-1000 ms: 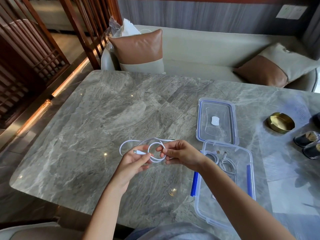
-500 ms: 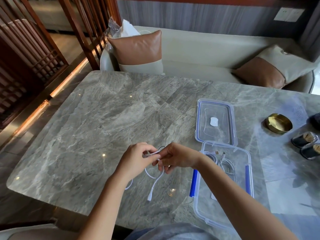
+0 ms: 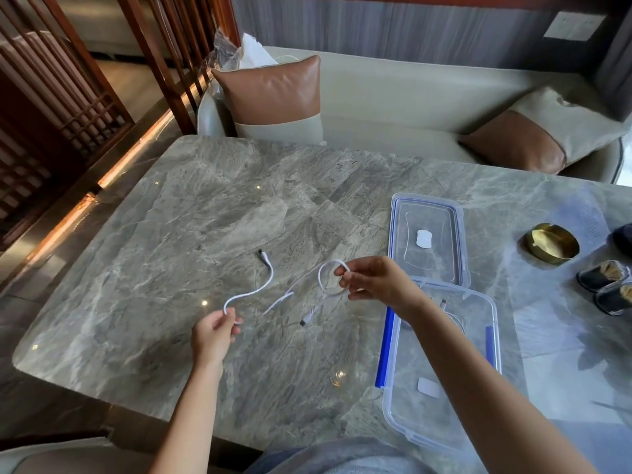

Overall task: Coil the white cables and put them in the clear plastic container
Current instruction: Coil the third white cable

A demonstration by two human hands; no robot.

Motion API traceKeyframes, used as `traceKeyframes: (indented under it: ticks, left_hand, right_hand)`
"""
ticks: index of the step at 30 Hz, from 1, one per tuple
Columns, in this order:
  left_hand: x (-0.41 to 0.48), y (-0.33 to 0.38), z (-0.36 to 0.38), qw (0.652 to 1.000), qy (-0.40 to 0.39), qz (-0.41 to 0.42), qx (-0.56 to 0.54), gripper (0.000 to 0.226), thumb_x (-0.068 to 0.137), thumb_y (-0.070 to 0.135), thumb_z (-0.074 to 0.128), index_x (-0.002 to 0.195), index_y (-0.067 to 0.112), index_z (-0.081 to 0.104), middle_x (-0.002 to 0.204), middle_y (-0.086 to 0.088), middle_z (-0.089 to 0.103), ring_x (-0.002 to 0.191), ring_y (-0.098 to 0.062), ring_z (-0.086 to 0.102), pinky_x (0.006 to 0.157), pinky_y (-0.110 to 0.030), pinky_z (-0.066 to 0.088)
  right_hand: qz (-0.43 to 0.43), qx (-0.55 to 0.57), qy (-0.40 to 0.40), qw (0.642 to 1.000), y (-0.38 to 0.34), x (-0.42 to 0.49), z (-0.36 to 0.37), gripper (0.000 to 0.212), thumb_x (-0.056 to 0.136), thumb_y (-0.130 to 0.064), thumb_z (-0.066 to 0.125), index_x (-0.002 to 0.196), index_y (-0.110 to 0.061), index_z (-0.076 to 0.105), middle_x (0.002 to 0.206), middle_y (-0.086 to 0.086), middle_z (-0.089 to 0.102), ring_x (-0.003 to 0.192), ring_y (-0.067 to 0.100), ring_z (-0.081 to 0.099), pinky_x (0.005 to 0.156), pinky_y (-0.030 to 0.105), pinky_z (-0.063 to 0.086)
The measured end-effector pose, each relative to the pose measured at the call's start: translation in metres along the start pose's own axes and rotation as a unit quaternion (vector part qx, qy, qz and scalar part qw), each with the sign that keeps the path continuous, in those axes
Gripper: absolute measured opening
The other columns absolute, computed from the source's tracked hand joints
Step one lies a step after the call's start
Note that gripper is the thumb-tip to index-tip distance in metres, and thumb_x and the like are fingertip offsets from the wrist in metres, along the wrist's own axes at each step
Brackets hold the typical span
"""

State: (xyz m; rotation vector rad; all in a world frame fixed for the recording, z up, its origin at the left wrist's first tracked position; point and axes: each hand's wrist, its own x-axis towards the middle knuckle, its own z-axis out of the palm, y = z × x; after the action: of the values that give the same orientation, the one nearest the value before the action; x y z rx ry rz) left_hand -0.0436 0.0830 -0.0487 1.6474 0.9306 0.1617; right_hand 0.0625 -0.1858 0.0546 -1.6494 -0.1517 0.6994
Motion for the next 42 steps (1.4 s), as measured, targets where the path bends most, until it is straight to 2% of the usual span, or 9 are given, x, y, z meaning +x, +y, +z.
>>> traceKeyframes:
  ticks: [7, 9, 11, 14, 19, 22, 27, 33, 42]
  left_hand:
    - [0.002, -0.043, -0.001, 0.997, 0.032, -0.066, 0.018, 0.017, 0.089, 0.003, 0.054, 0.073, 0.007, 0.059, 0.061, -0.005, 0.06, 0.039, 0.004, 0.053, 0.048, -0.021, 0.04]
    - [0.001, -0.043, -0.001, 0.995, 0.006, -0.073, 0.061, 0.011, 0.084, 0.003, 0.061, 0.094, 0.001, 0.058, 0.077, -0.016, 0.064, 0.071, -0.018, 0.065, 0.065, -0.03, 0.048]
    - [0.0, -0.037, 0.001, 0.987, 0.033, -0.058, 0.145, 0.054, 0.078, 0.01, 0.071, 0.123, -0.004, 0.044, 0.109, -0.026, 0.059, 0.108, -0.035, 0.054, 0.093, -0.044, 0.044]
    - [-0.014, -0.001, 0.004, 0.969, 0.119, 0.076, 0.204, 0.062, 0.075, 0.016, 0.073, 0.127, -0.002, 0.043, 0.125, -0.027, 0.049, 0.118, -0.043, 0.043, 0.098, -0.048, 0.035]
    - [-0.042, 0.08, 0.029, 0.919, -0.119, 0.342, 0.154, 0.048, 0.078, 0.016, 0.071, 0.124, 0.015, 0.057, 0.127, 0.0, 0.054, 0.119, -0.014, 0.045, 0.101, -0.01, 0.029]
    - [-0.054, 0.108, 0.05, 0.85, -0.276, 0.39, 0.222, 0.054, 0.079, 0.029, 0.07, 0.129, 0.029, 0.052, 0.136, 0.011, 0.049, 0.128, -0.003, 0.036, 0.108, -0.019, 0.023]
    - [-0.053, 0.115, 0.058, 0.869, -0.311, 0.334, 0.191, 0.022, 0.08, 0.028, 0.069, 0.101, 0.031, 0.069, 0.097, 0.012, 0.072, 0.094, -0.001, 0.063, 0.089, -0.026, 0.047]
    - [-0.053, 0.107, 0.048, 0.926, -0.294, 0.222, 0.086, 0.016, 0.082, 0.013, 0.067, 0.07, 0.024, 0.071, 0.064, 0.003, 0.071, 0.061, -0.006, 0.065, 0.06, -0.023, 0.052]
    - [-0.072, 0.109, 0.049, 0.927, -0.355, 0.049, -0.106, 0.023, 0.094, 0.019, 0.049, 0.095, 0.015, 0.071, 0.088, 0.001, 0.071, 0.062, -0.009, 0.065, 0.051, -0.02, 0.052]
  right_hand:
    - [-0.025, 0.094, 0.141, 0.985, -0.001, 0.006, -0.013, 0.021, 0.091, -0.002, 0.055, 0.107, 0.007, 0.063, 0.073, 0.005, 0.061, 0.054, 0.0, 0.056, 0.064, 0.017, 0.057]
    - [-0.023, 0.074, 0.124, 0.989, -0.002, 0.004, -0.02, 0.02, 0.091, -0.003, 0.055, 0.107, 0.005, 0.064, 0.073, 0.004, 0.062, 0.054, 0.0, 0.058, 0.064, 0.017, 0.057]
    - [-0.015, 0.029, 0.075, 0.997, -0.002, 0.002, -0.023, 0.017, 0.091, -0.003, 0.056, 0.103, 0.0, 0.066, 0.073, 0.003, 0.064, 0.056, 0.0, 0.059, 0.063, 0.018, 0.057]
    - [-0.003, -0.031, 0.005, 1.0, 0.0, 0.003, -0.017, 0.016, 0.089, -0.002, 0.058, 0.101, -0.001, 0.068, 0.068, -0.002, 0.066, 0.057, 0.001, 0.059, 0.06, 0.017, 0.055]
    - [0.025, -0.116, -0.096, 0.988, -0.001, 0.004, -0.001, 0.016, 0.088, -0.001, 0.06, 0.098, -0.006, 0.07, 0.067, -0.005, 0.067, 0.055, 0.001, 0.058, 0.059, 0.016, 0.054]
    - [0.016, -0.135, -0.137, 0.981, -0.007, 0.002, 0.003, 0.015, 0.088, 0.0, 0.059, 0.096, -0.008, 0.07, 0.066, -0.006, 0.067, 0.055, -0.001, 0.059, 0.058, 0.015, 0.053]
    - [-0.011, -0.132, -0.113, 0.985, -0.014, -0.004, -0.003, 0.021, 0.087, 0.002, 0.059, 0.088, -0.016, 0.07, 0.063, -0.009, 0.067, 0.054, -0.001, 0.058, 0.057, 0.015, 0.053]
    - [-0.05, -0.019, -0.056, 0.997, -0.014, -0.008, -0.012, 0.015, 0.089, -0.004, 0.058, 0.089, -0.015, 0.069, 0.067, -0.007, 0.068, 0.06, 0.0, 0.06, 0.062, 0.018, 0.055]
    - [-0.059, 0.024, -0.084, 0.994, -0.018, -0.007, -0.006, 0.017, 0.089, -0.009, 0.06, 0.088, -0.02, 0.073, 0.072, -0.007, 0.07, 0.066, 0.001, 0.061, 0.066, 0.02, 0.055]
